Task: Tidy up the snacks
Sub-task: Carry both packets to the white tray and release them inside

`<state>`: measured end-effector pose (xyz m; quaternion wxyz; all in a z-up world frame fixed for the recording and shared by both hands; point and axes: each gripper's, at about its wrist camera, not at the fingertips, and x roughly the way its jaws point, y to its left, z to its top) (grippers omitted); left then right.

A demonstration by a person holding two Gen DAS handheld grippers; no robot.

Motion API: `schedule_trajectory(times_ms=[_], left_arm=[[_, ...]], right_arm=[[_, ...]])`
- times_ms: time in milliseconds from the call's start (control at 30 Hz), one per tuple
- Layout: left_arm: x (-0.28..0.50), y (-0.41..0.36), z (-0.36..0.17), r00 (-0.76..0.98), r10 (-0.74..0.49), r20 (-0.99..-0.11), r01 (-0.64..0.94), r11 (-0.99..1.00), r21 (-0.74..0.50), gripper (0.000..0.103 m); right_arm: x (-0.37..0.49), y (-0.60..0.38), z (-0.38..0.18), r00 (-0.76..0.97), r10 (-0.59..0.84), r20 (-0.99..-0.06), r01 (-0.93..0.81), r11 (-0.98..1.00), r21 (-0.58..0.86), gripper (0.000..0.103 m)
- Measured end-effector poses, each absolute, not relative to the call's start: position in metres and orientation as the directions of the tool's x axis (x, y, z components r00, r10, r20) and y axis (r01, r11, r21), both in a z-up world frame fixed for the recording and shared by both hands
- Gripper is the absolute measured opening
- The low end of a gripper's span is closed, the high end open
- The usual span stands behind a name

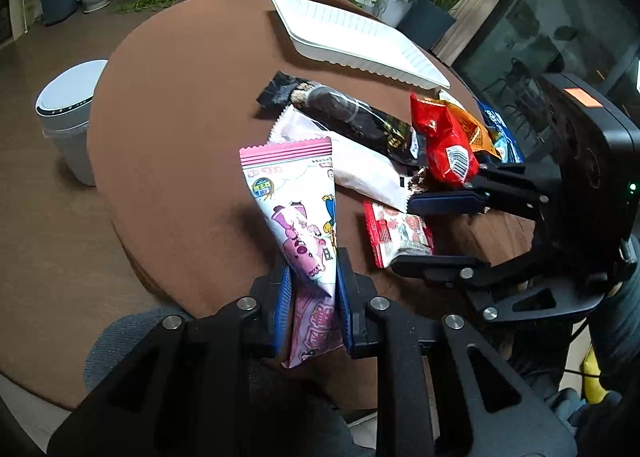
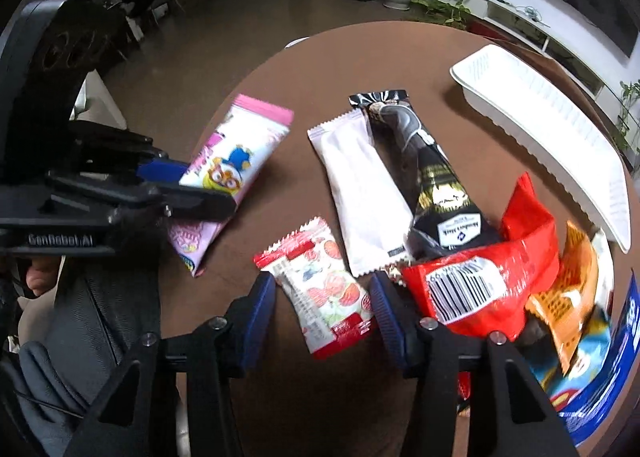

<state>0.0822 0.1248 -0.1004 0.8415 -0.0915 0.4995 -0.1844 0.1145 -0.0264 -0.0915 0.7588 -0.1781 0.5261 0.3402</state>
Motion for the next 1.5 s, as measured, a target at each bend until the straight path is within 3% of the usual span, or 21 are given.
schedule_trajectory(times_ms=[133,200,267,533,833,1100,1333,1500], left_arm=[[0.082,0.121,-0.103,0.422,-0.405,-0.811,0.224,0.913,-0.34,0.019],[0.083,0.119,-0.104,0.421,-0.404,-0.812,0.222,0.914,-0.34,0.019],[0.083,0.119,-0.106,0.419,-0.402,-0.814,0.222,0.915,-0.338,0.019],[0.084,0.112,-0.108,0.42,-0.39,-0.819,0.224,0.919,-0.323,0.019],[0.081,0.114,-0.099,0.445,-0.397,-0.803,0.214,0.918,-0.335,0.017],[0.091,0.107,-0.071,0.463,-0.46,-0.758,0.236,0.888,-0.395,0.017],[0.144,0.105,-0.023,0.503,-0.475,-0.722,0.281,0.88,-0.383,0.017],[0.211,0.097,-0.003,0.508,-0.457,-0.73,0.286,0.889,-0.357,0.017]], right_arm=[[0.112,-0.018,-0.092,0.209,0.297,-0.932,-0.738,0.673,0.049,0.055],[0.114,-0.016,-0.092,0.207,0.301,-0.931,-0.734,0.677,0.055,0.051],[0.114,-0.015,-0.091,0.214,0.302,-0.929,-0.725,0.686,0.056,0.038],[0.086,-0.032,-0.079,0.223,0.359,-0.906,-0.667,0.734,0.127,0.032],[0.071,-0.075,-0.036,0.275,0.579,-0.767,-0.556,0.747,0.365,0.032],[0.081,-0.131,-0.003,0.366,0.67,-0.646,-0.453,0.735,0.505,0.032],[0.135,-0.205,0.02,0.515,0.612,-0.6,-0.29,0.783,0.55,0.032],[0.195,-0.249,0.026,0.58,0.495,-0.647,-0.151,0.846,0.512,0.032]])
